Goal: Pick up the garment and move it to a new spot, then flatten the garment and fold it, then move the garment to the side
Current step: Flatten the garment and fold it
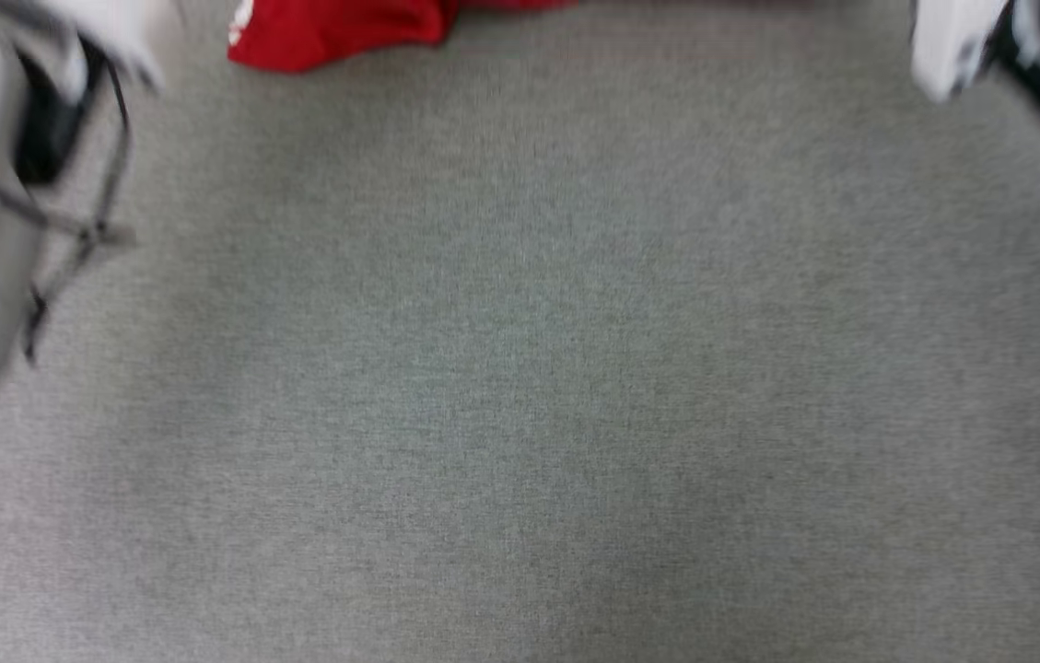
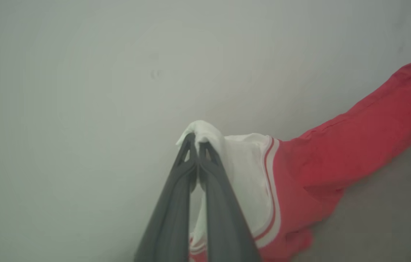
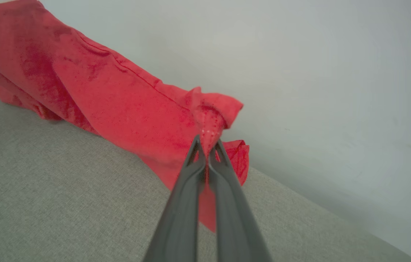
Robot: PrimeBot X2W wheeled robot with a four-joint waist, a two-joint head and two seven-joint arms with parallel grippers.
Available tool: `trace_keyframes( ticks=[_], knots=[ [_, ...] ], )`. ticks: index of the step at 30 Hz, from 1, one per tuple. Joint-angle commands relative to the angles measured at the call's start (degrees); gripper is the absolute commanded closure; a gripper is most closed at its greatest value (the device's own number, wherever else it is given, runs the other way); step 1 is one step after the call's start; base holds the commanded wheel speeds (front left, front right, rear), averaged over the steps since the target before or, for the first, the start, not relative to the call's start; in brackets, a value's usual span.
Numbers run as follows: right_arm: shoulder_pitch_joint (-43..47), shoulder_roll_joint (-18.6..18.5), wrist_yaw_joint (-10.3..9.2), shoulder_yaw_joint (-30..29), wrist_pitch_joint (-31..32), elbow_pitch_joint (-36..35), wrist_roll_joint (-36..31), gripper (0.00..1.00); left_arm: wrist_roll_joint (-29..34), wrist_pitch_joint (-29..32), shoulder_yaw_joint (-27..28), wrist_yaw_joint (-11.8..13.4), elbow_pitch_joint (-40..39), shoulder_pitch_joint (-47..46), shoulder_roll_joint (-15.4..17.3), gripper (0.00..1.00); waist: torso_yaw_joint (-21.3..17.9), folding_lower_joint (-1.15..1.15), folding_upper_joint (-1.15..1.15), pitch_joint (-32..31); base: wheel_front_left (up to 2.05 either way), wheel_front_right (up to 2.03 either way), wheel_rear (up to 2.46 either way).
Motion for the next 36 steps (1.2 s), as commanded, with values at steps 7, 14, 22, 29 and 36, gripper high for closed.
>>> trace_keyframes(
  ticks=[7,14,22,29,36],
  knots=[
    [11.8,-3.2,-0.05,6.0,-2.0,-3.4,5.1,1.00,0.8,-0.4,-0.6,3.2,-9.1,19.7,1.9,1.00,-0.7,0.00,0.00,-8.7,0.00,0.00,0.00],
    [23.5,-7.4,-0.05,10.5,-5.3,-6.5,9.8,1.00,-0.8,-0.1,-2.8,7.1,-17.2,38.6,4.0,1.00,-0.6,0.00,0.00,-16.0,0.00,0.00,0.00],
    [35.9,-12.3,-0.06,13.5,-7.1,-10.4,13.8,1.00,-3.7,2.2,-5.9,11.4,-24.9,55.4,6.4,1.00,-0.8,0.00,0.00,-22.4,0.00,0.00,0.00],
    [45.5,-16.2,-0.06,14.1,-8.0,-14.0,15.0,1.00,-7.6,2.4,-6.0,17.2,-30.9,69.3,8.3,1.00,-1.6,0.00,0.00,-26.5,0.00,0.00,0.00],
    [56.3,-19.4,-0.06,11.4,-9.7,-17.3,17.0,1.00,-9.6,2.1,-6.2,21.4,-33.8,78.6,10.2,1.00,-1.2,0.00,0.00,-28.8,0.00,0.00,0.00]
  ],
)
